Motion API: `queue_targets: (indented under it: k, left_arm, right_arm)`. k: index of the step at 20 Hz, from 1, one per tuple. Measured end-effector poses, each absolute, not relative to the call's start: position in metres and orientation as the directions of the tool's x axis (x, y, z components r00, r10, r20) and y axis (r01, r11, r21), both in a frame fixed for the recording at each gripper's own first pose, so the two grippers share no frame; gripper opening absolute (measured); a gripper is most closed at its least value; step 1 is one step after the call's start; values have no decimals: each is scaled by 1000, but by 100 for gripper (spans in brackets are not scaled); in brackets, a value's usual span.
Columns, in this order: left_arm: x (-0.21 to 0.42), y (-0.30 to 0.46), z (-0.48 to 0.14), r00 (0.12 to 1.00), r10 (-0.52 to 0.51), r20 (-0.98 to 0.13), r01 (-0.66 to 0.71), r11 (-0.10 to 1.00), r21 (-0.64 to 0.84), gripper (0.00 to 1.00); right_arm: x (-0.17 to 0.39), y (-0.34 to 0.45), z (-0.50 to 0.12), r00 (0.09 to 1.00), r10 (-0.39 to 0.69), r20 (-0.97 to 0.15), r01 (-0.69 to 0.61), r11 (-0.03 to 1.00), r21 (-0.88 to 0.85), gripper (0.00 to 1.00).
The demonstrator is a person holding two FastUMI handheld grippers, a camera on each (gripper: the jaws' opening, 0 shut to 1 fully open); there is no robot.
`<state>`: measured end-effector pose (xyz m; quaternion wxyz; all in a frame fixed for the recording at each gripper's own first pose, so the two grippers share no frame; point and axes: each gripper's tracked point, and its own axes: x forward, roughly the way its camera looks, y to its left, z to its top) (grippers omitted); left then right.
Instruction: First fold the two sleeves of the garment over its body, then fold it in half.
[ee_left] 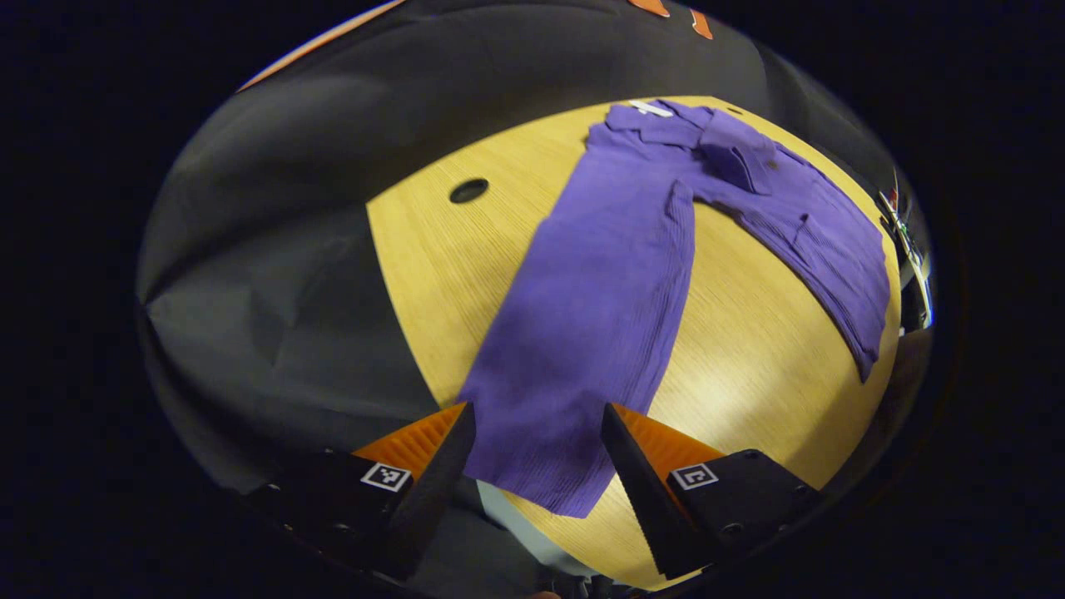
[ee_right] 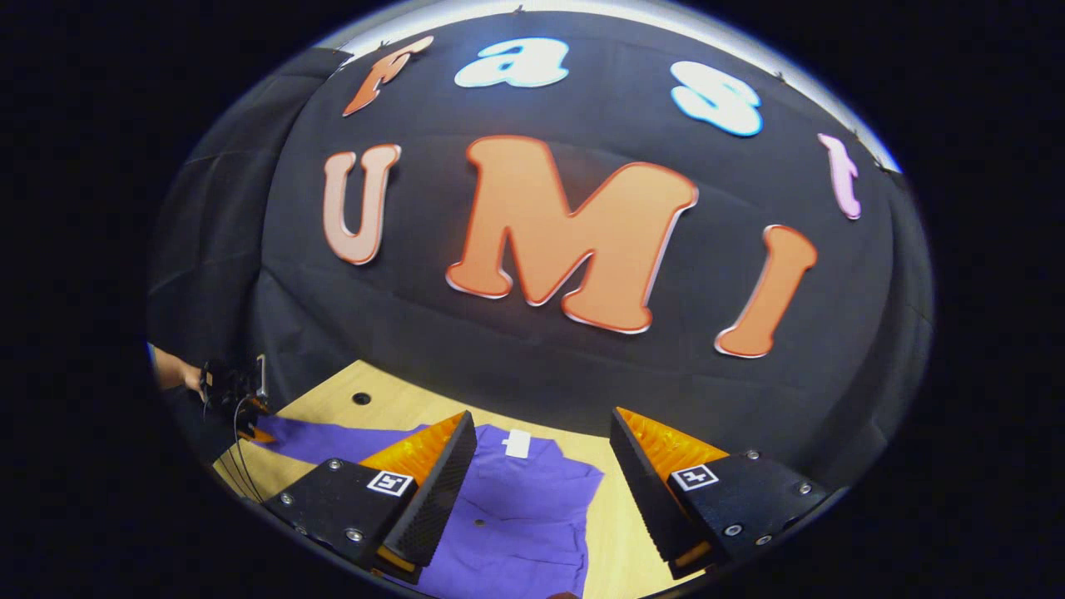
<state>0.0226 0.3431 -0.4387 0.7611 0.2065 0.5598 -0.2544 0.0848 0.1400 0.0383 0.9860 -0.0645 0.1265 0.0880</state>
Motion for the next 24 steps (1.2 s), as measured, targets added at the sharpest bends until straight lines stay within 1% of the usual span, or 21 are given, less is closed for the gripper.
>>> queue_targets:
  k: [2, 3, 4, 5, 6, 7, 8, 9, 11, 12, 13, 15, 17, 18, 21, 24]
  left_arm:
    - [19, 344, -452, 179, -137, -974, 644, 765, 11, 95]
    - [21, 346, -459, 163, -120, -979, 654, 756, 16, 92]
    - [16, 346, -465, 122, -108, -987, 655, 756, -2, 89]
    - [18, 344, -472, 116, -121, -986, 659, 752, -15, 86]
    - [12, 342, -476, 74, -121, -990, 667, 744, -41, 90]
    - [8, 337, -475, 52, -136, -989, 681, 729, -64, 82]
    - [8, 331, -474, 22, -128, -992, 693, 717, -77, 78]
    - [8, 329, -475, 3, -114, -994, 705, 705, -79, 61]
    - [5, 326, -472, -34, -87, -996, 705, 704, -85, 54]
    - [4, 324, -472, -42, -86, -995, 707, 701, -90, 48]
    - [7, 321, -472, -30, -87, -996, 707, 703, -82, 38]
    - [10, 321, -471, -12, -70, -997, 685, 726, -59, 7]
    - [7, 323, -468, -12, -39, -999, 660, 751, -37, 5]
    - [8, 320, -460, 4, -36, -999, 657, 754, -25, 5]
    - [20, 305, -424, 65, -22, -998, 678, 735, 28, 4]
    - [38, 275, -380, 137, -37, -990, 707, 704, 71, 4]
  right_arm:
    - [75, 116, 51, 970, 105, -217, -125, 989, -82, 96]
    - [70, 105, 60, 978, 80, -194, -96, 993, -74, 96]
    - [66, 92, 69, 985, 51, -168, -64, 995, -72, 96]
    - [60, 76, 76, 990, 20, -140, -29, 997, -66, 100]
    - [57, 66, 82, 992, -3, -123, -4, 998, -56, 96]
    - [52, 58, 88, 995, -27, -95, 24, 999, -32, 96]
    - [51, 50, 94, 997, -44, -70, 43, 999, -11, 96]
    - [50, 42, 97, 997, -64, -52, 64, 998, 7, 96]
    - [44, 28, 101, 996, -84, -23, 84, 996, 33, 96]
    - [44, 24, 100, 996, -89, -23, 89, 995, 38, 95]
    - [44, 17, 96, 996, -91, -23, 92, 995, 42, 95]
    - [45, 0, 94, 994, -102, -26, 103, 994, 40, 96]
    - [43, -16, 90, 993, -112, -35, 113, 993, 37, 96]
    - [43, -24, 90, 993, -117, -33, 118, 992, 36, 96]
    - [46, -41, 92, 994, -110, -17, 111, 993, 48, 95]
    - [50, -54, 84, 996, -90, -16, 92, 991, 101, 95]
